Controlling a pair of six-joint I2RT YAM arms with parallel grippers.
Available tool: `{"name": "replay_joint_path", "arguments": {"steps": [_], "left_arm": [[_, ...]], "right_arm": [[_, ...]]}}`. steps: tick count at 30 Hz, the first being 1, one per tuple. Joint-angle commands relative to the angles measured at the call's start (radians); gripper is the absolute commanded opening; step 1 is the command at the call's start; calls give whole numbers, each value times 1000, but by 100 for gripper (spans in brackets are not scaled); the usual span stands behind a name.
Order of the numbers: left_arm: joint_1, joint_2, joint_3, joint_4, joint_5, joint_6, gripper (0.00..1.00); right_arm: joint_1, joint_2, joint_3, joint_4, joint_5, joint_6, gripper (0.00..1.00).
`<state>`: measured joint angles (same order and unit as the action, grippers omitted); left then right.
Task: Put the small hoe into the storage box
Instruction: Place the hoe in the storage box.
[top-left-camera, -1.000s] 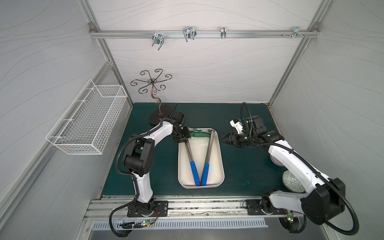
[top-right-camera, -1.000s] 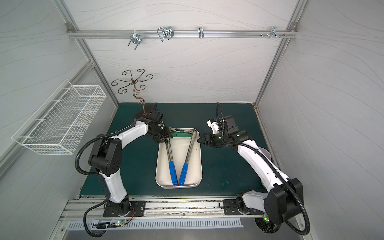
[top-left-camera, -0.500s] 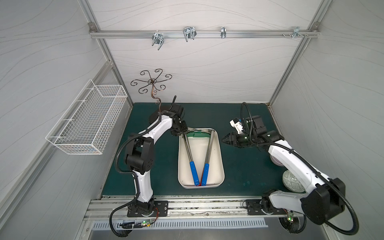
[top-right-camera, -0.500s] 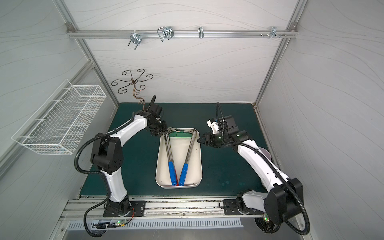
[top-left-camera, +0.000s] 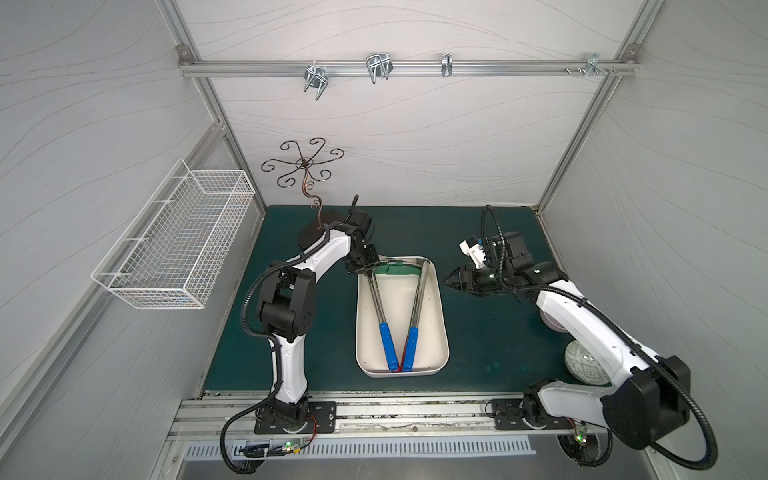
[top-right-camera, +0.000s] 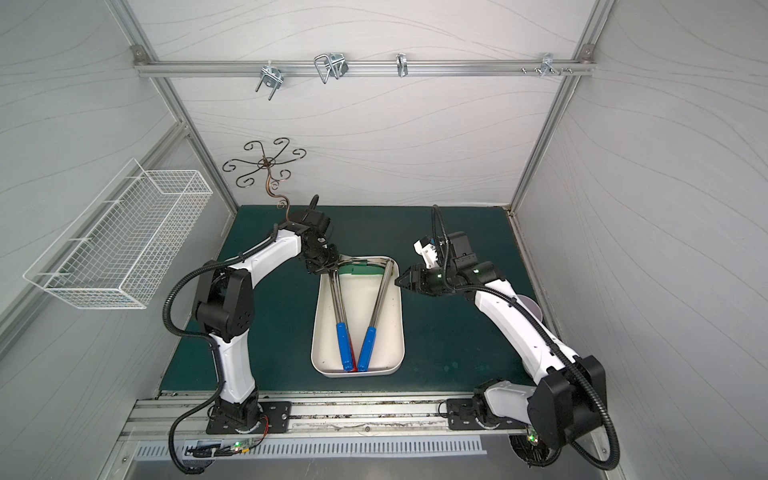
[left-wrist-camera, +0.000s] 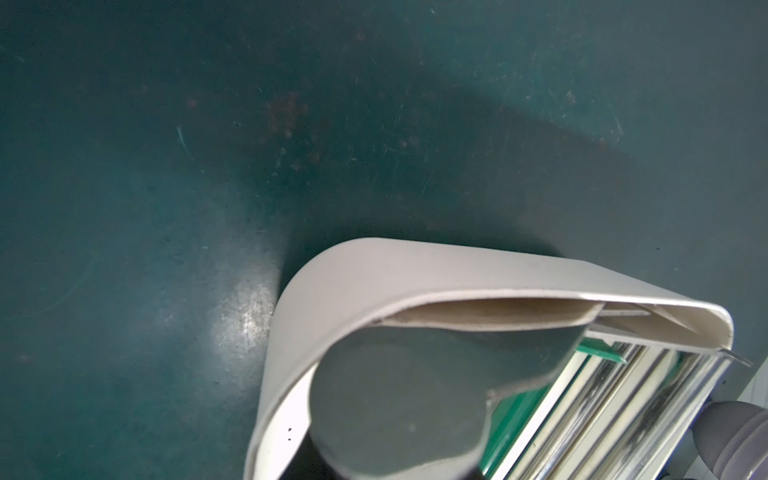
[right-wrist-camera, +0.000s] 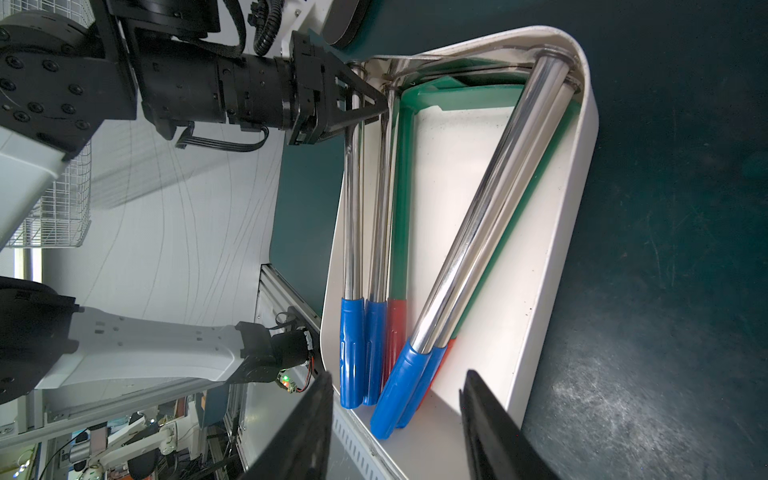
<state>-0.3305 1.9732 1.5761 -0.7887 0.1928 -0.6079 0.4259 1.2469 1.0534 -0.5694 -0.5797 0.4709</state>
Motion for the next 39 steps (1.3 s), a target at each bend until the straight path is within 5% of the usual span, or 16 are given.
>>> {"name": "replay_joint_path", "arguments": {"steps": [1, 22, 32, 35, 39], "left_arm": [[-5, -102, 0, 54, 54, -34, 0], [-7, -9, -55, 182, 191, -110, 0], [-8, 28, -94, 157, 149, -78, 0], [-8, 7, -93, 133, 119, -64, 31], [-8, -46, -73, 92, 80, -39, 47]], "right_arm": [[-3, -3, -9, -10, -14, -24, 51], [-1, 5, 7, -13, -14, -27, 51], [-1, -3, -10, -13, -13, -26, 51], [-1, -5, -10, -12, -12, -26, 51], [0, -9, -10, -17, -10, -24, 51]]}}
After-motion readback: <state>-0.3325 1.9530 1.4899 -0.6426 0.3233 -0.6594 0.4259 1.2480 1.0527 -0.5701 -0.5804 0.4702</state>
